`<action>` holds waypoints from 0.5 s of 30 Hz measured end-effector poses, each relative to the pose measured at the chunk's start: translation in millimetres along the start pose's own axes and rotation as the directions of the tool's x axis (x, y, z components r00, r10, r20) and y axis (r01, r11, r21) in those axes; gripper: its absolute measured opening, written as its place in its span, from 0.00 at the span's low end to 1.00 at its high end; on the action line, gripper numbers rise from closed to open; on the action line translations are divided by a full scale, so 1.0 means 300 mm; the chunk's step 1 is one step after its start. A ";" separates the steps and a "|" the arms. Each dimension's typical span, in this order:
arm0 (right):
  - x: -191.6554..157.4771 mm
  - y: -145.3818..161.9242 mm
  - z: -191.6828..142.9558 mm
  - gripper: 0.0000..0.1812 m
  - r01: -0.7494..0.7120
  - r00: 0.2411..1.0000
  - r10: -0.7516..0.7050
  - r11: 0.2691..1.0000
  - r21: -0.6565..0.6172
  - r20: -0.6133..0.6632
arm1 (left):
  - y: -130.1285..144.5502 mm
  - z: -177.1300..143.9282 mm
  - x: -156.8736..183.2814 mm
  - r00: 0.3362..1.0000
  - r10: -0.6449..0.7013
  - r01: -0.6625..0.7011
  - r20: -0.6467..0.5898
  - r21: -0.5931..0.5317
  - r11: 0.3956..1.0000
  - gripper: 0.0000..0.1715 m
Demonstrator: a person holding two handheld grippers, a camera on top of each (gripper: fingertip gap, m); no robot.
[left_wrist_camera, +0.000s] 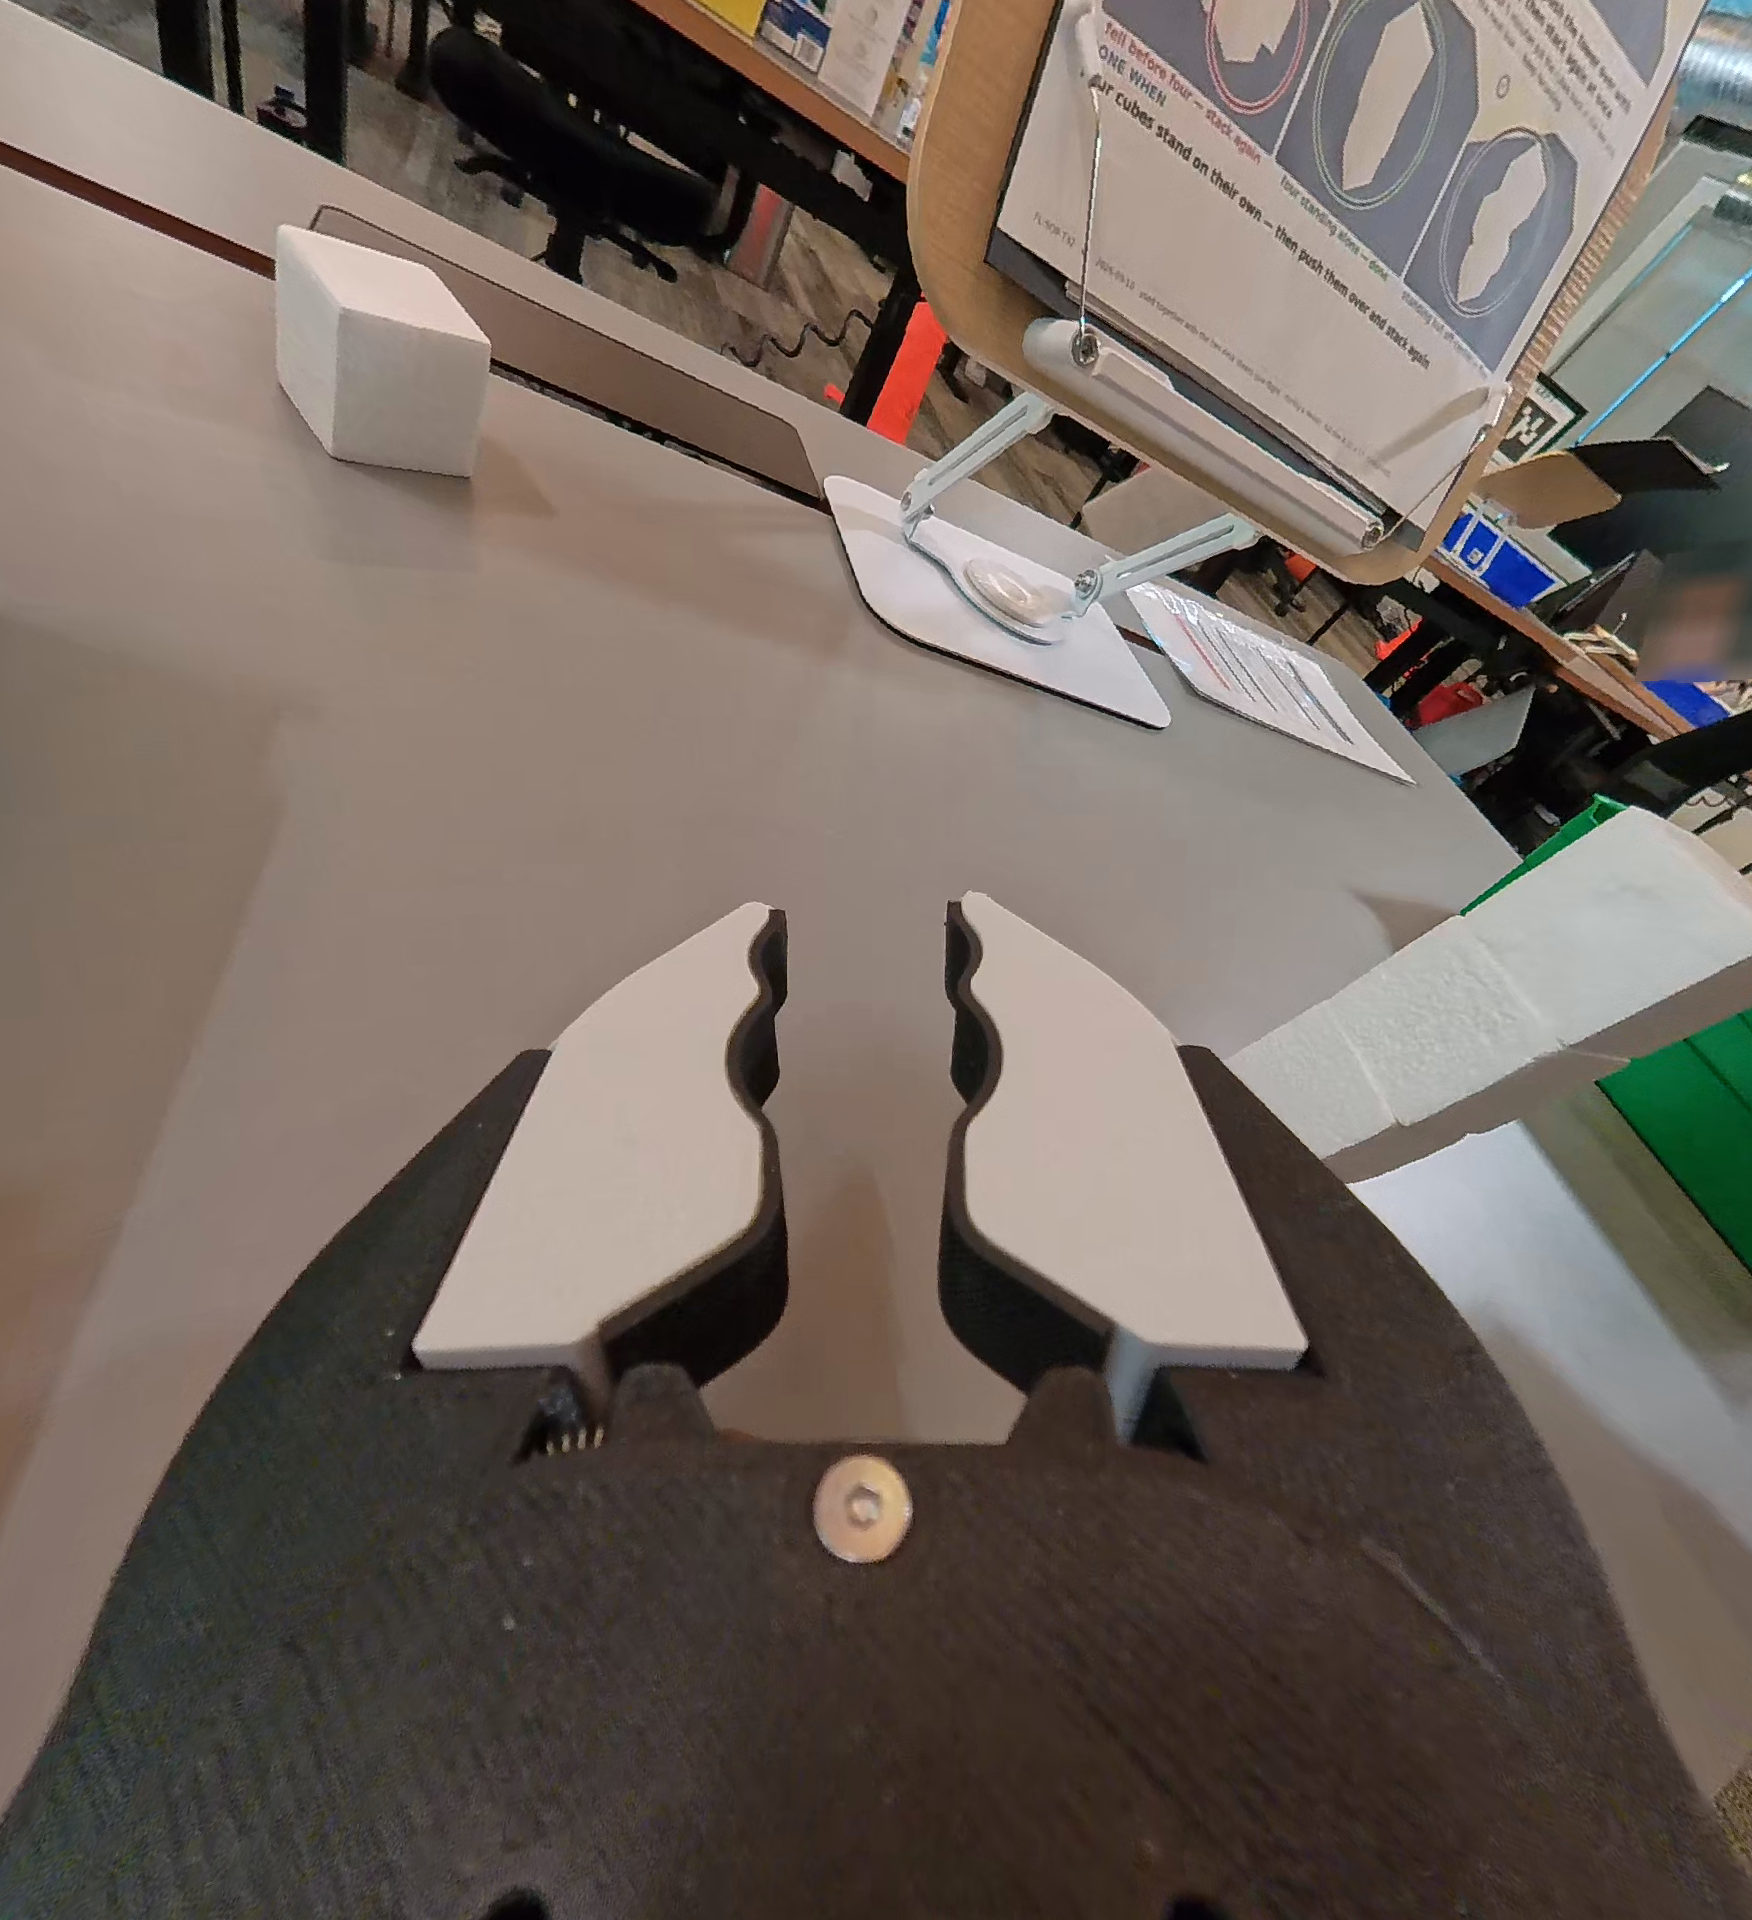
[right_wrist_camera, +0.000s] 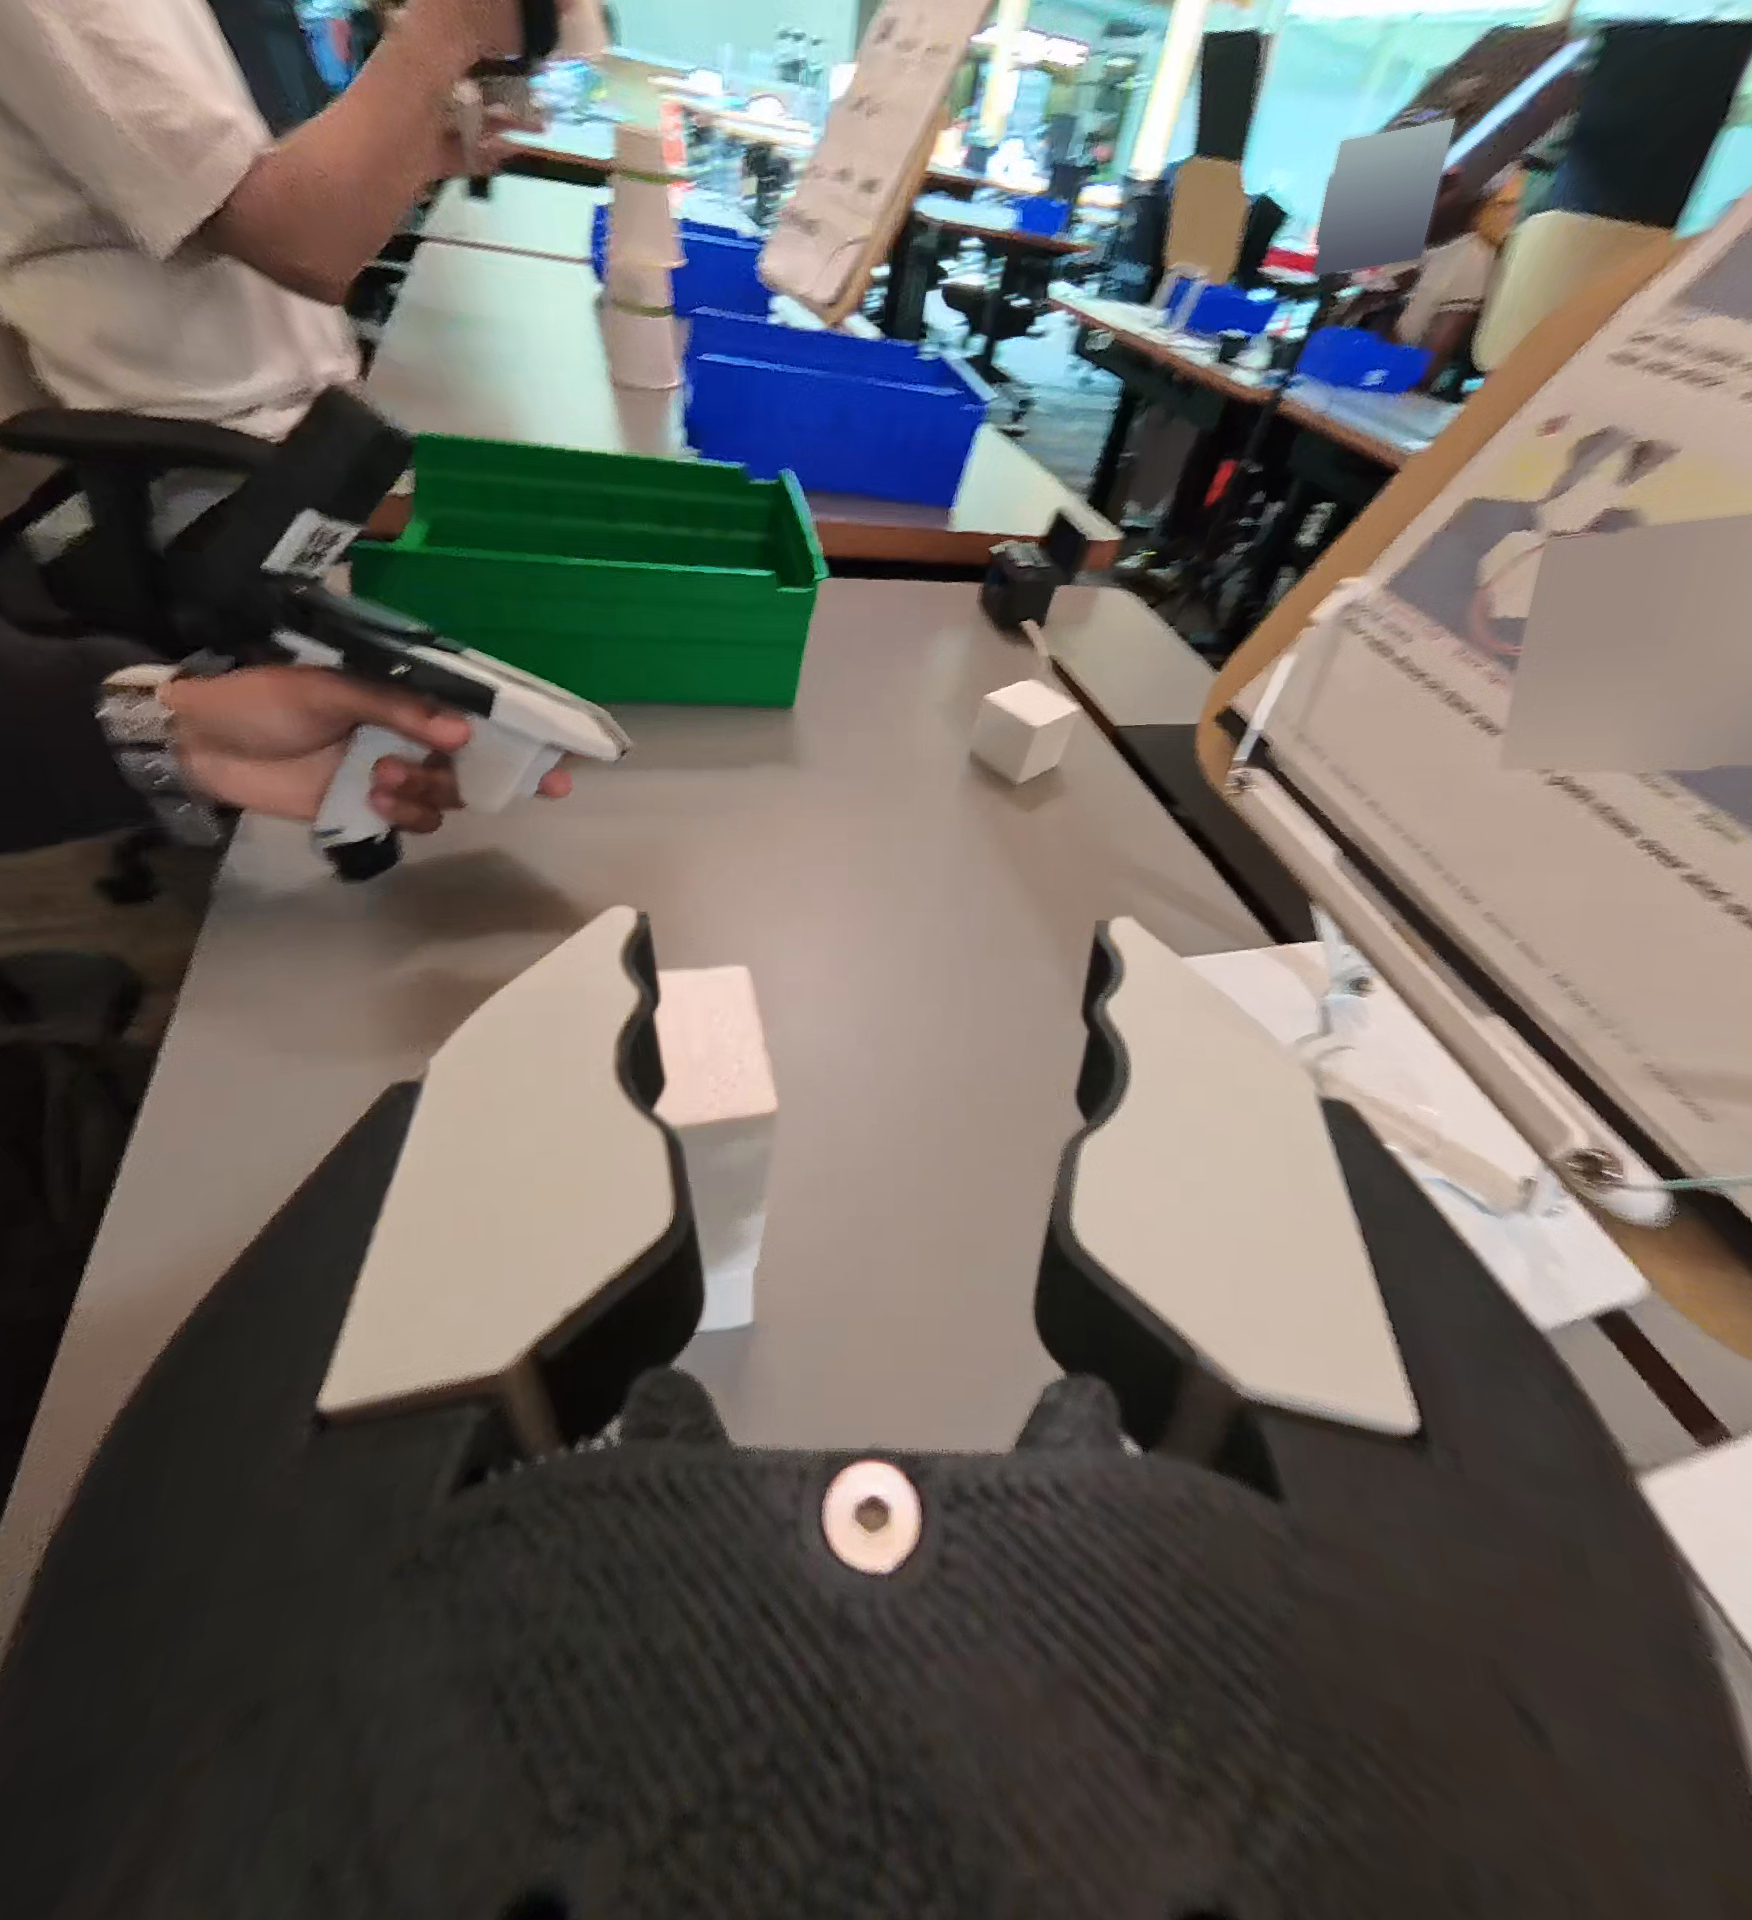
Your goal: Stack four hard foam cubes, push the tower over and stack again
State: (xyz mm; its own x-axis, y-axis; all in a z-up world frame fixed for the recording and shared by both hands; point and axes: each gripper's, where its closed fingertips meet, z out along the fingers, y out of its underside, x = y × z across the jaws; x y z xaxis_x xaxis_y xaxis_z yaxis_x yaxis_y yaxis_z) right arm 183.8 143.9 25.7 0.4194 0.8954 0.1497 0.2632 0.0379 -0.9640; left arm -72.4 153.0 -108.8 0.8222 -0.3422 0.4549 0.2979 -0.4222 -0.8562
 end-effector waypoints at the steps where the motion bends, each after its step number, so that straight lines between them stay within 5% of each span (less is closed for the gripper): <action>1: 0.026 -0.011 -0.003 0.42 -0.010 0.998 0.010 1.000 -0.006 -0.059 | 0.000 0.000 0.000 1.000 0.000 0.000 0.002 0.001 1.000 0.17; 4: 0.076 -0.060 -0.005 0.41 -0.076 0.973 0.066 0.996 -0.039 -0.223 | -0.005 0.000 0.001 1.000 0.005 -0.005 0.010 0.009 1.000 0.17; 7: 0.002 -0.191 0.032 0.42 -0.116 0.956 0.123 0.992 0.045 -0.268 | -0.015 -0.002 -0.003 0.999 0.027 -0.028 0.029 0.024 0.999 0.17; 11: -0.234 -0.359 0.181 0.42 -0.213 0.959 0.246 0.953 0.215 -0.139 | -0.054 -0.020 -0.046 0.992 0.049 -0.059 0.120 0.081 0.995 0.20; 15: -0.421 -0.328 0.469 0.44 -0.349 0.932 0.361 0.917 0.192 -0.030 | -0.117 -0.064 -0.112 0.975 0.007 -0.050 0.223 0.186 0.981 0.24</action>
State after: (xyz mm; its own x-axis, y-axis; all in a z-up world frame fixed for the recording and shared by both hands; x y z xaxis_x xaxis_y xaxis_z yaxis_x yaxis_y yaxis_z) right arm -17.2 89.6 70.7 0.5121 0.8349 -0.2020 -0.0720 -0.1926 -0.9786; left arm -119.7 163.1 -89.4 0.9119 -0.1494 0.3823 0.3415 -0.2406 -0.9085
